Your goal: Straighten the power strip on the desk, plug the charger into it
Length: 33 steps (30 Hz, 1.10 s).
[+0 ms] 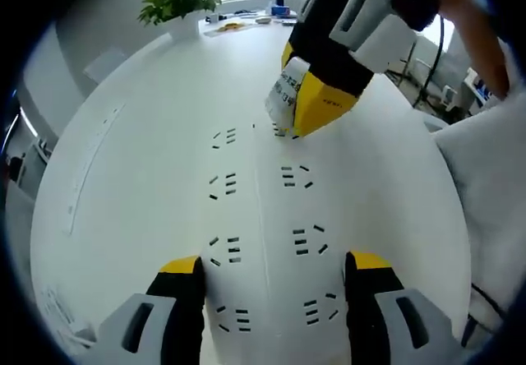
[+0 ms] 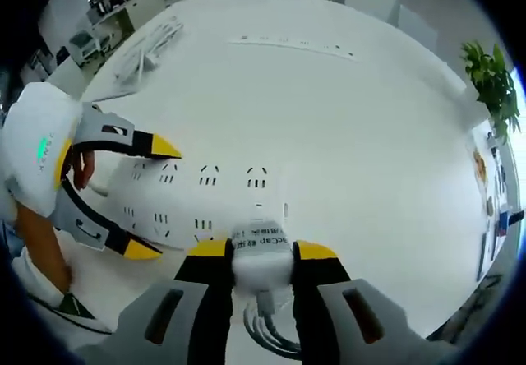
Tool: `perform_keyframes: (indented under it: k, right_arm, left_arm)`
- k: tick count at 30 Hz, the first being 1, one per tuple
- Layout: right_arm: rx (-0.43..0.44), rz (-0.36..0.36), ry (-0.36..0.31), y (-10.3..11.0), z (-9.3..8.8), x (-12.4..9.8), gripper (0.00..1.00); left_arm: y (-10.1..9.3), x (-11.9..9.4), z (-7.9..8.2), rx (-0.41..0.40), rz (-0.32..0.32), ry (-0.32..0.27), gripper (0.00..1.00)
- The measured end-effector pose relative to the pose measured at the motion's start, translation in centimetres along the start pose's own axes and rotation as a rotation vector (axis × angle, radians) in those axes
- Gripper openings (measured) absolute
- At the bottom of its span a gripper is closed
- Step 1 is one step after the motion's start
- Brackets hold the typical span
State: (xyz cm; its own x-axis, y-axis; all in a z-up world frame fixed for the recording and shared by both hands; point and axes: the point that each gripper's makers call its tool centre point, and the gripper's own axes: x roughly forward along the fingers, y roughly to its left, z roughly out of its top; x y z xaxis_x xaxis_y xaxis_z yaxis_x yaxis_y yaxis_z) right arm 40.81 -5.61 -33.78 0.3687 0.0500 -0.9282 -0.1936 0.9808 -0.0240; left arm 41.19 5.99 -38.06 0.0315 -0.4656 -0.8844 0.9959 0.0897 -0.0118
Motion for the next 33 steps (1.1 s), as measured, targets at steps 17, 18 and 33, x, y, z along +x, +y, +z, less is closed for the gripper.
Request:
perform_keyframes:
  k: [17, 18, 33]
  right_arm:
    - [-0.088, 0.005, 0.026, 0.0, 2.5, 0.2, 0.26]
    - [-0.089, 0.004, 0.033, 0.0, 2.5, 0.3, 0.26]
    - [-0.092, 0.017, -0.01, 0.3, 3.2, 1.0, 0.26]
  left_arm:
    - [0.3, 0.0, 0.1, -0.015, 0.006, 0.0, 0.7]
    - [0.3, 0.0, 0.1, -0.016, 0.006, 0.0, 0.7]
    - [0.3, 0.2, 0.0, -0.026, 0.01, -0.003, 0.71]
